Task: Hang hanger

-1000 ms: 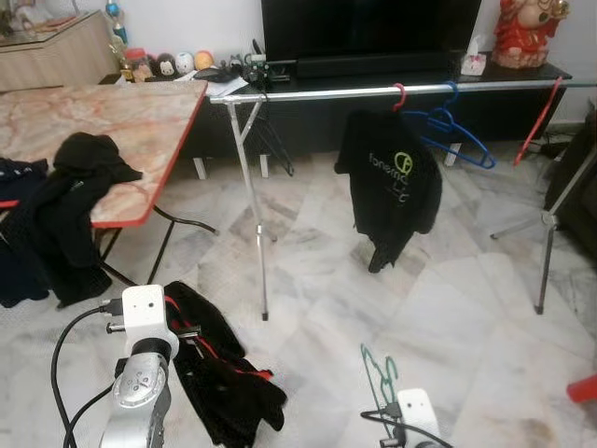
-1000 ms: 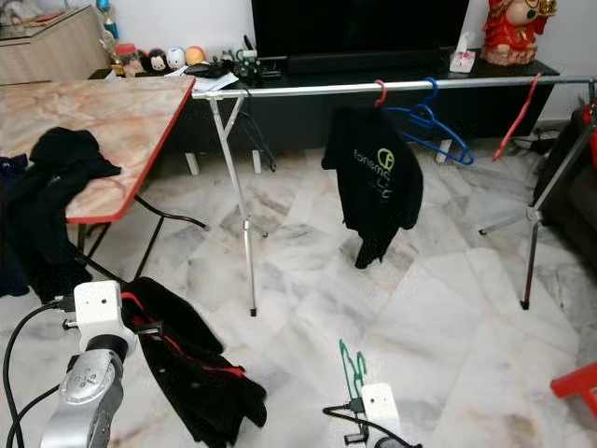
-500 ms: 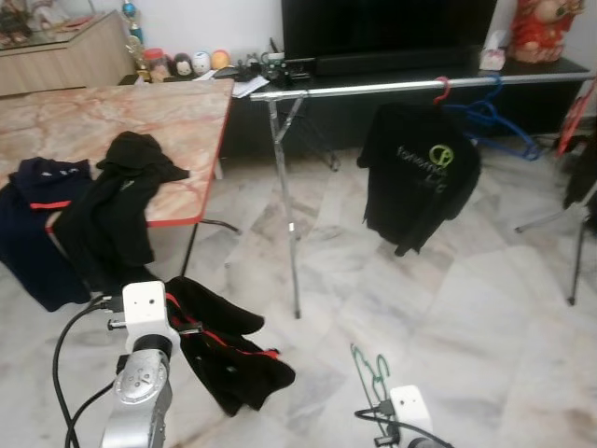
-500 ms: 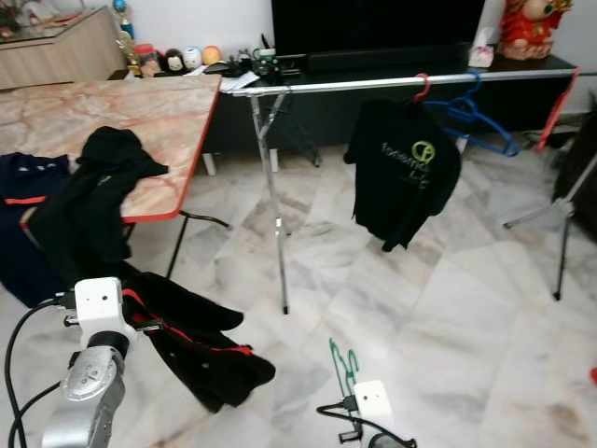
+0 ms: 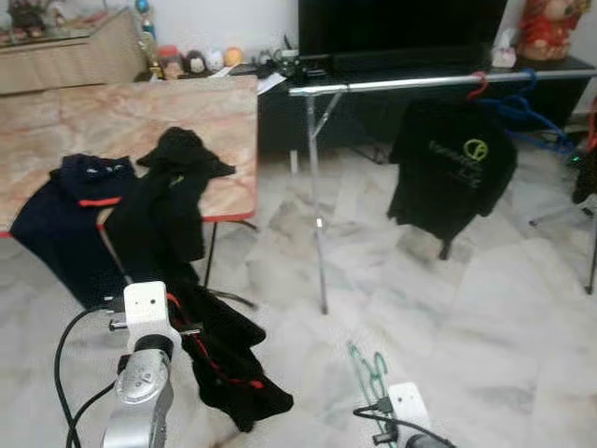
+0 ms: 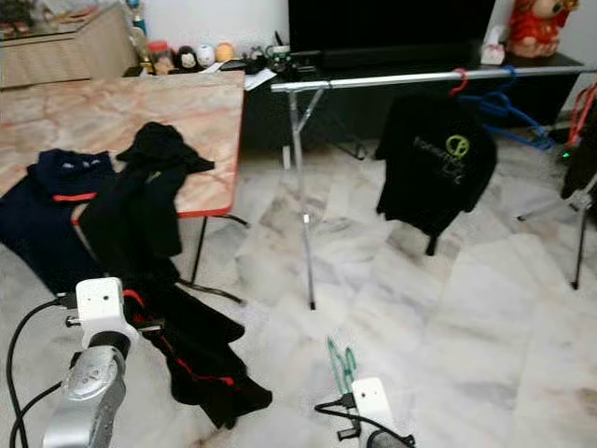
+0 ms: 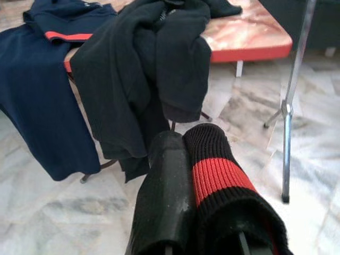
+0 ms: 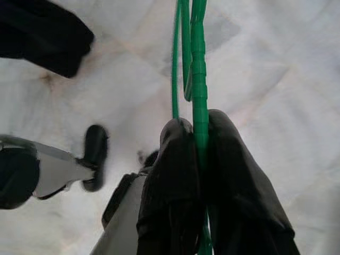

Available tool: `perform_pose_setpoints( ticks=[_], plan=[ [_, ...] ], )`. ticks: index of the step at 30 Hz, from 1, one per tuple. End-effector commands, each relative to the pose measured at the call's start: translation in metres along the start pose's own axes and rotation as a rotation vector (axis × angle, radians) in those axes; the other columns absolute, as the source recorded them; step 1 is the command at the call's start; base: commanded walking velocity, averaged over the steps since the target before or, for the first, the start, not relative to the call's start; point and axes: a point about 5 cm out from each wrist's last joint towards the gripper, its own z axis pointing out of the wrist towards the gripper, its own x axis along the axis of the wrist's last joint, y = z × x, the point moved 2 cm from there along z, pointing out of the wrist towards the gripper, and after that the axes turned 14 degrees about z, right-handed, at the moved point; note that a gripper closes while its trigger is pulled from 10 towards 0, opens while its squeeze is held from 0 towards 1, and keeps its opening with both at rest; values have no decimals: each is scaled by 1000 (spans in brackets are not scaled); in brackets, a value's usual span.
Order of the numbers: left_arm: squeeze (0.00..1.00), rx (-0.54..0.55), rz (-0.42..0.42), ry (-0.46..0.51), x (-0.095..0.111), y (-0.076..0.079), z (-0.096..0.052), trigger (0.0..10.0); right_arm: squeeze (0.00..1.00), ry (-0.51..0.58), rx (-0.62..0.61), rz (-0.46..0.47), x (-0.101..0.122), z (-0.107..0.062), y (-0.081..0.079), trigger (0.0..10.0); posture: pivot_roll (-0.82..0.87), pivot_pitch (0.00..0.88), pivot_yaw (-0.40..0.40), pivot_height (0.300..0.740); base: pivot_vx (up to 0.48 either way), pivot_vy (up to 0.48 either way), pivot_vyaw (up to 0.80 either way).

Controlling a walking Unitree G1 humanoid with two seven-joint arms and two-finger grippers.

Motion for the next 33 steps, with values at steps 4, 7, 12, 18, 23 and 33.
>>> perform_pose_setpoints(
  ticks=[4, 7, 12, 18, 23, 33],
  plan=[
    [0, -4, -4, 31, 9, 0, 3, 10000, 0, -27, 2, 14, -8, 0, -1, 10000, -47, 0, 67, 740, 0, 423, 0],
    [0, -2, -5, 32, 10, 0, 3, 10000, 0, -21, 5, 15, -6, 0, -3, 10000, -41, 0, 64, 740, 0, 421, 0],
    [0, 0, -5, 34, 10, -1, 4, 10000, 0, -18, 0, 18, -5, 0, -2, 10000, -39, 0, 64, 740, 0, 422, 0],
    [0, -2, 1, 50, 13, 0, 4, 10000, 0, -17, -2, 16, -4, 0, -2, 10000, -39, 0, 65, 740, 0, 222, 0],
    [0, -2, -18, 73, 17, -1, 3, 10000, 0, -17, -2, 14, -3, 0, -2, 10000, -36, 0, 62, 740, 0, 0, 0],
    [0, -8, -48, 109, 24, 0, 2, 10000, 0, -16, -3, 15, -3, 0, -2, 10000, -36, 0, 62, 740, 0, 0, 0]
  ],
)
